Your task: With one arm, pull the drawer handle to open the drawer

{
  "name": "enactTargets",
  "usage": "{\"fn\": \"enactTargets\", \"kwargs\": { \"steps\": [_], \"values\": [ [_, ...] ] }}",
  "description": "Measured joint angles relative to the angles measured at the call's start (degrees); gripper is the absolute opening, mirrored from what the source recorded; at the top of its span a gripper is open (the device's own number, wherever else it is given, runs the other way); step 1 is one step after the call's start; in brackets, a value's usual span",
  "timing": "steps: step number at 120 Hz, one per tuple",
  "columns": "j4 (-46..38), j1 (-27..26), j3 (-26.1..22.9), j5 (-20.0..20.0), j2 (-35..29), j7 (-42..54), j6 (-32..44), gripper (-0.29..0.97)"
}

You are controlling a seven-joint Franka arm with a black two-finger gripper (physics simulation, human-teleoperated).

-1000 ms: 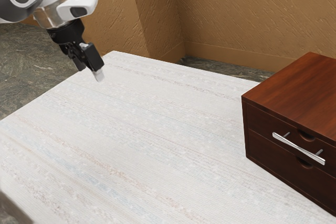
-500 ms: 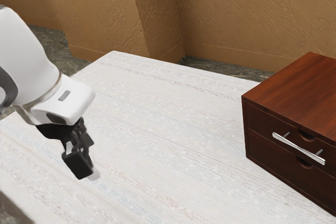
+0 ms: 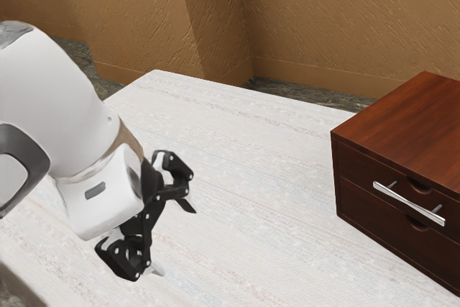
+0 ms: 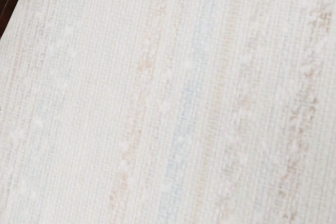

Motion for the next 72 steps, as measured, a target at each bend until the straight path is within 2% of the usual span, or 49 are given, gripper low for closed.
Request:
{"fn": "enactTargets", "kwargs": {
  "steps": [14,27,49,72],
  "values": [
    [0.36,-2.90,-0.50,-0.39,3.19,5.01,5.04,0.68],
    [3.66,-3.56,-1.47,-2.57,7.34,7.82,9.33,0.68],
    [10.43,-2.66,-3.96,-7.29,14.89,11.47,13.06,0.68],
    [11.61,-1.11,-7.06,-9.08,17.69,13.73,15.31,0.68]
  ]
}}
